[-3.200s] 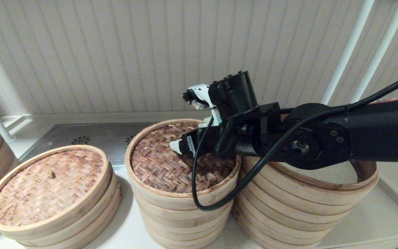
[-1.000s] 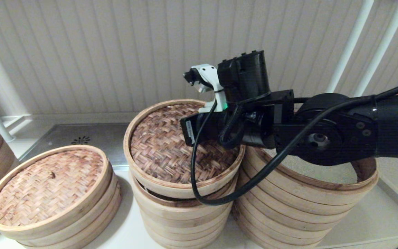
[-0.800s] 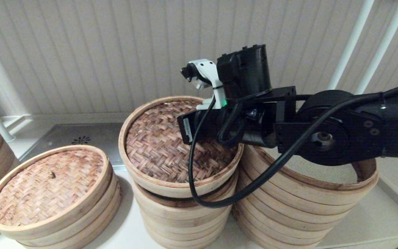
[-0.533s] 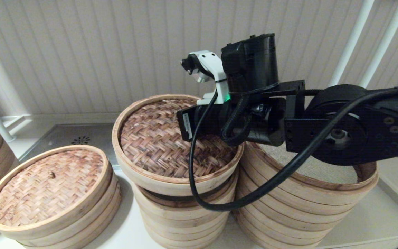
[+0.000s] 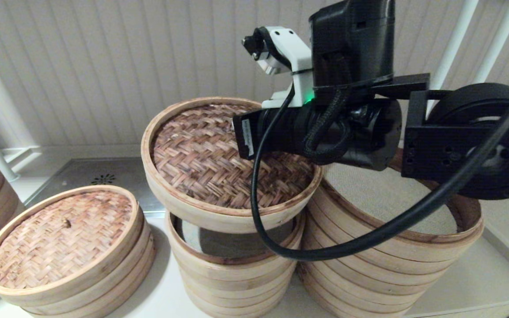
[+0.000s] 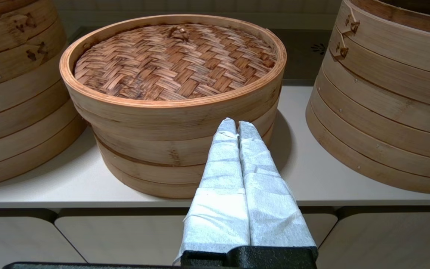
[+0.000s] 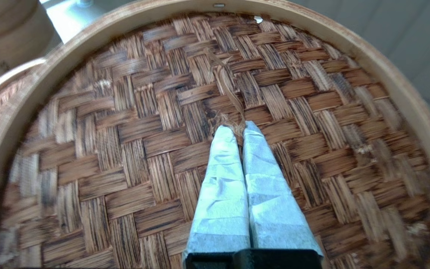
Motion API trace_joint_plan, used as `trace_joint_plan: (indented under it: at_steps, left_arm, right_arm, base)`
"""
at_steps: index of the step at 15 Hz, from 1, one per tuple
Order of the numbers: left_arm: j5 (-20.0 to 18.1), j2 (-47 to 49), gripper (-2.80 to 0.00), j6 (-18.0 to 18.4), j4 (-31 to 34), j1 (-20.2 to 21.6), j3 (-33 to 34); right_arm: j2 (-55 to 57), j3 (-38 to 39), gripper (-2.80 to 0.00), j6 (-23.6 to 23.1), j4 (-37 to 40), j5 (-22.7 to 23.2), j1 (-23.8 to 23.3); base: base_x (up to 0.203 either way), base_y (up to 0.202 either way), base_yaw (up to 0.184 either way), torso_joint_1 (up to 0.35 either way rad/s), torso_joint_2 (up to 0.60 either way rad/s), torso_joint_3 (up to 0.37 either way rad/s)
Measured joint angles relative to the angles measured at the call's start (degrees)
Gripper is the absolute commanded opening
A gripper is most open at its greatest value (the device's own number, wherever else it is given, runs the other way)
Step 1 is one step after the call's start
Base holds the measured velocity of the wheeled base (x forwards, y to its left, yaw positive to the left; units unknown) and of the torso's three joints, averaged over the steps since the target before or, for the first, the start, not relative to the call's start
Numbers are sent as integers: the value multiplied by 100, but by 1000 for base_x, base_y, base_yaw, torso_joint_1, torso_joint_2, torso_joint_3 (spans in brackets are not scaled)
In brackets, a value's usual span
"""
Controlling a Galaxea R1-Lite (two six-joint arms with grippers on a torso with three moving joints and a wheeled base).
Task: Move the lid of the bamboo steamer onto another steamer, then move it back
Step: Put the steamer
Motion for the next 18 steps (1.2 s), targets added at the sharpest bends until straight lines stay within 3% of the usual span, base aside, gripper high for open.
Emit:
trace_joint_plan:
  at_steps: [6,13,18]
  left_arm:
    - [2,0,-280,0,0,2,0]
    - [2,0,-280,0,0,0,0]
    - [2,0,-280,1,0,0,0]
  right_arm:
    - [-343,-322,-280,1,603,-259,-215]
    - [-794,-71,-280,20,770,-267,-1222]
    - [-1407,561,-280,16,818,-257,-1774]
  base:
    - [0,0,0,0,0,0]
    - [0,0,0,0,0,0]
    - [0,0,0,0,0,0]
